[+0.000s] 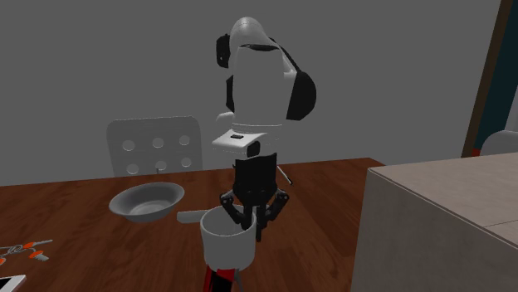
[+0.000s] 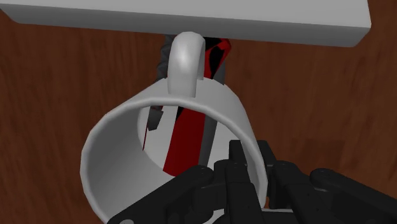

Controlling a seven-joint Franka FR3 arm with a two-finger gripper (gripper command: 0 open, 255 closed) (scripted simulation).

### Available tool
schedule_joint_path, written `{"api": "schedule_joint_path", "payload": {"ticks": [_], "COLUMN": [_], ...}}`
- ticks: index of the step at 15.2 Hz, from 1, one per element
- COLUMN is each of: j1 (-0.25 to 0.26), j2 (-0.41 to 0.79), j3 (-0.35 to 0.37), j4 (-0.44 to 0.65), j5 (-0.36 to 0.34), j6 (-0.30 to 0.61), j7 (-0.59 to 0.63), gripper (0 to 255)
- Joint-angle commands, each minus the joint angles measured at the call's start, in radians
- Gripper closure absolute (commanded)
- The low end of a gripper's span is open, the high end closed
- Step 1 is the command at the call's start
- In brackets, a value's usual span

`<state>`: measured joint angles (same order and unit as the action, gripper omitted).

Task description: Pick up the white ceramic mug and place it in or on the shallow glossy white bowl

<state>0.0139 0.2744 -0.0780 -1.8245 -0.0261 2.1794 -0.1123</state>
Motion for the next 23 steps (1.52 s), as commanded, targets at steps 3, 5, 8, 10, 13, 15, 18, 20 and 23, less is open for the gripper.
{"api": "schedule_joint_path", "payload": {"ticks": [3,5,8,10,13,15,18,20,23], "j1": [0.000,0.001,0.001,0.001,0.001,0.001,0.001,0.001,0.001], "j2": [-0.010,-0.019,-0.031,-0.039,-0.048,-0.054,-0.060,-0.063,-0.066], "j3": [0.000,0.000,0.000,-0.001,-0.001,-0.001,-0.001,-0.001,-0.001], "j4": [0.014,0.029,0.053,0.070,0.098,0.118,0.150,0.172,0.208], "j5": [0.000,-0.001,-0.001,-0.001,-0.002,-0.002,-0.002,-0.002,-0.002], "j6": [-0.024,-0.048,-0.084,-0.109,-0.146,-0.171,-0.209,-0.235,-0.274], "j7": [0.000,-0.001,-0.002,-0.002,-0.003,-0.004,-0.005,-0.006,-0.007], "gripper": [255,255,255,255,255,255,255,255,255]}}
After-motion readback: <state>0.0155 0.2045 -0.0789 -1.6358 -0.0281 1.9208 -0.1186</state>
